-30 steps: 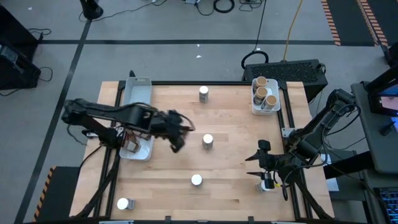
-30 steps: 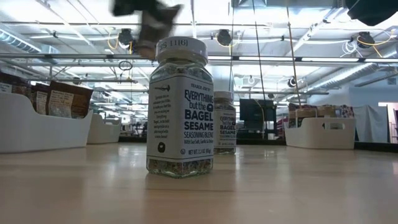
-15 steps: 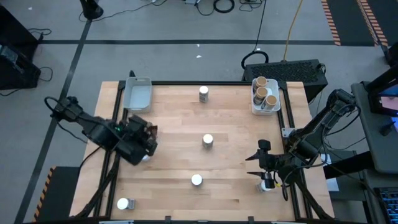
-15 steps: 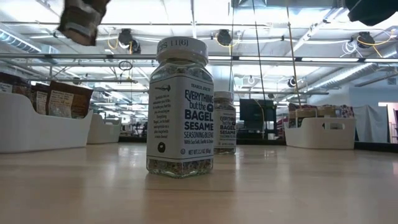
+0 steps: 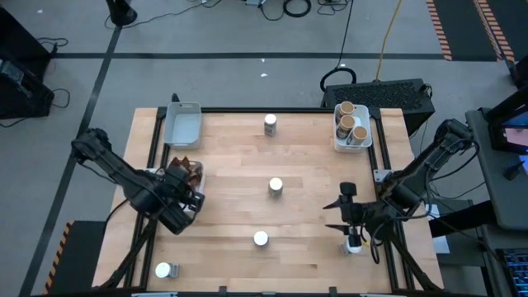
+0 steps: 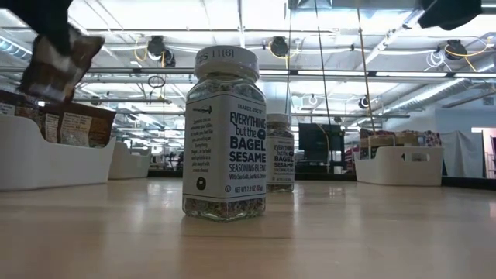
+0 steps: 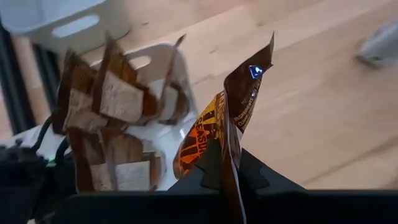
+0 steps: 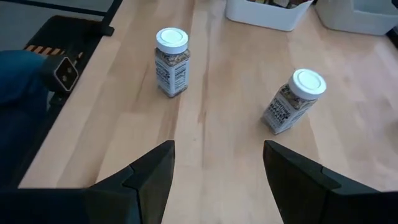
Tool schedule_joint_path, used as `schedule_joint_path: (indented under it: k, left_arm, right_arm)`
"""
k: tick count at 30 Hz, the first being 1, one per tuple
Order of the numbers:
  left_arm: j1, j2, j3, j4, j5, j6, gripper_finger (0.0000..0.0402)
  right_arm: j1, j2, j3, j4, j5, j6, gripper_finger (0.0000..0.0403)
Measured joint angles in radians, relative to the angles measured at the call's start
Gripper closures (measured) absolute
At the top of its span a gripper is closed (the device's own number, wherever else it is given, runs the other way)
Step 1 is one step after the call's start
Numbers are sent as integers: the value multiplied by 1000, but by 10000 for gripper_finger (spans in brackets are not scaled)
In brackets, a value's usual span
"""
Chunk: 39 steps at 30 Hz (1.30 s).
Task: Sort spices by type
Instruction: Put the orange seasoning pack into the left white bin
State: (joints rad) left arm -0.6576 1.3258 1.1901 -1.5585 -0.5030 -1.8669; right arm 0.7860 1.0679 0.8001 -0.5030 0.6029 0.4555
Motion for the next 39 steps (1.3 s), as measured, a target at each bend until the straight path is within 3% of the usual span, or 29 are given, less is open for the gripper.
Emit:
schedule_joint_path:
  k: [11, 25, 39]
  left_arm:
    - [-4, -1, -150, 13, -1, -92, 387]
    - [-4, 0, -342, 240, 18, -88, 386]
    - [-4, -1, -413, 330, 43, -88, 386]
  right_arm:
    - [-56, 0, 0, 7, -1, -54, 177]
    - [-79, 0, 0, 7, -5, -77, 177]
    - [-79, 0, 0, 7, -5, -83, 177]
